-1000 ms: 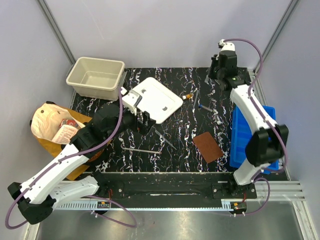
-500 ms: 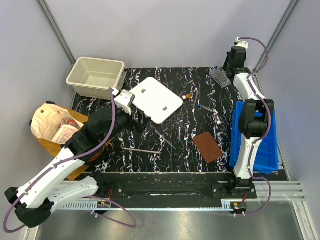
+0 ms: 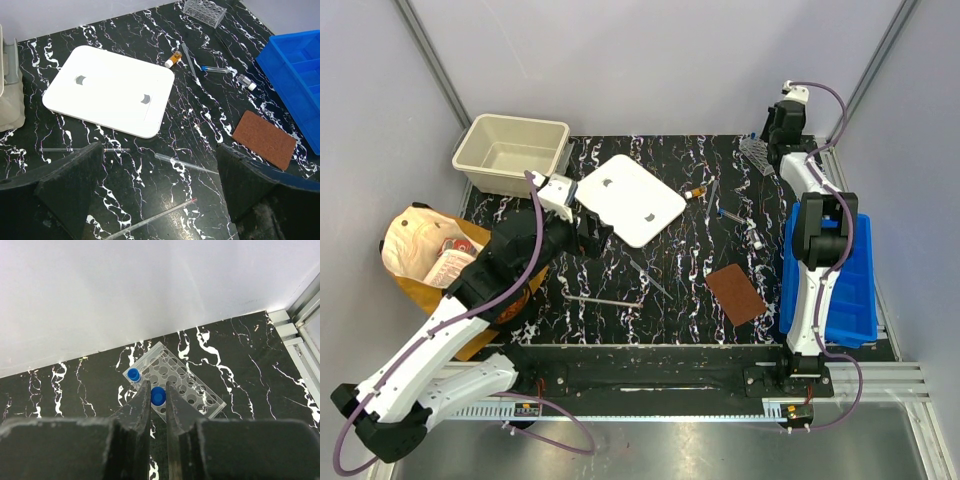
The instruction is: Organize the chemistry lab equipment
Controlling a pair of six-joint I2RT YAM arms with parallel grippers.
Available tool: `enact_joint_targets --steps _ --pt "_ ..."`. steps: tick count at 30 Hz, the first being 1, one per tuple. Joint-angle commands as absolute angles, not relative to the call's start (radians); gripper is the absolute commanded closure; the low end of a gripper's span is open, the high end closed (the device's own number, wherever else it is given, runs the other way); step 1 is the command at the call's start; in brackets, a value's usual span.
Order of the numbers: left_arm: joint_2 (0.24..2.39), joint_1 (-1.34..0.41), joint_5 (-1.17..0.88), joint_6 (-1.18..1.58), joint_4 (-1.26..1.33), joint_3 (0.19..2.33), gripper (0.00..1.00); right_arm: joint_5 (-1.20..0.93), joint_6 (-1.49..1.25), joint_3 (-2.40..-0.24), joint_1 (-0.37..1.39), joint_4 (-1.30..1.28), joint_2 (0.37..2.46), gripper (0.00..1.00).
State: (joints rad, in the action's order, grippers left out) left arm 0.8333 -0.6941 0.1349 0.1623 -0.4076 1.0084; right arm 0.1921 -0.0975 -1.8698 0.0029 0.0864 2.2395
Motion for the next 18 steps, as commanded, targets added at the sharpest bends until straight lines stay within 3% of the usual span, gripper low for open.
enact_joint_targets --steps 1,18 --pt "0.838 -0.689 0.121 0.176 -0.354 1.005 0.01 0.164 -0.078 -1.861 0.006 0.198 2.25 0.87" --pt "0.841 -0.683 0.135 0.175 -0.353 1.002 0.01 0.109 -0.006 -1.839 0.006 0.235 2.302 0.86"
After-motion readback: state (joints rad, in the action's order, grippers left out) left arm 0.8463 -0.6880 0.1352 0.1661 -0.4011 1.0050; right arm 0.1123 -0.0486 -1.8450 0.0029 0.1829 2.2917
